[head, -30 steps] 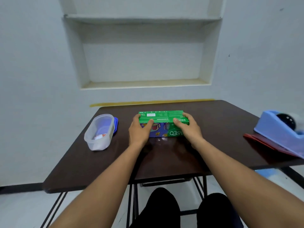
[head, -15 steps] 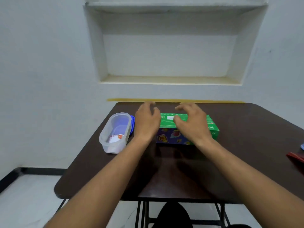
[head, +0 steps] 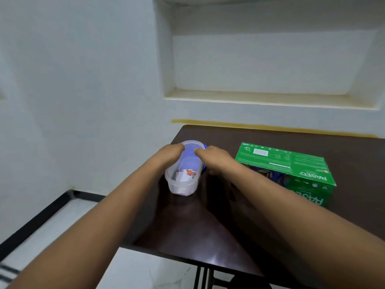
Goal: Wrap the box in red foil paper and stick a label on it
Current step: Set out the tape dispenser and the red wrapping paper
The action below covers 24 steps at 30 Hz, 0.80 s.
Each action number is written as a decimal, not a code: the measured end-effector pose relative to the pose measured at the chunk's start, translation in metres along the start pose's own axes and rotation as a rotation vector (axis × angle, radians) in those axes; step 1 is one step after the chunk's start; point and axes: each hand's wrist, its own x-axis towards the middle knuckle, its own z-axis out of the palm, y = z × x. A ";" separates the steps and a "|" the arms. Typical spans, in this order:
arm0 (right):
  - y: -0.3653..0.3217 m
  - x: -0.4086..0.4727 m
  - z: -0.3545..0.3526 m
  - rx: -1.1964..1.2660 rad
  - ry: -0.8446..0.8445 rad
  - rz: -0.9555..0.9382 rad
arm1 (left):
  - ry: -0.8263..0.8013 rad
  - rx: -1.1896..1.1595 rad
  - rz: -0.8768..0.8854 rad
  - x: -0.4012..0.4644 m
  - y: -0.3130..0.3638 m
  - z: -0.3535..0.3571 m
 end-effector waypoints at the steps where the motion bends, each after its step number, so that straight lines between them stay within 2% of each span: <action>1: 0.001 0.007 0.005 0.043 0.002 0.031 | -0.029 -0.020 -0.003 0.005 -0.003 0.004; 9: -0.008 0.054 0.018 0.082 0.164 0.096 | -0.015 0.038 -0.030 0.061 0.012 0.015; 19: -0.039 0.109 0.011 0.046 0.139 0.127 | -0.040 0.095 -0.020 0.116 0.034 0.000; 20: -0.040 0.108 0.008 0.025 0.120 0.121 | 0.000 0.147 -0.011 0.118 0.035 0.000; 22: -0.042 0.097 -0.003 -0.068 0.100 0.059 | 0.193 0.329 0.077 0.119 0.038 -0.001; 24: -0.037 0.079 -0.021 -0.186 0.142 -0.055 | 0.332 0.411 0.321 0.115 0.049 0.002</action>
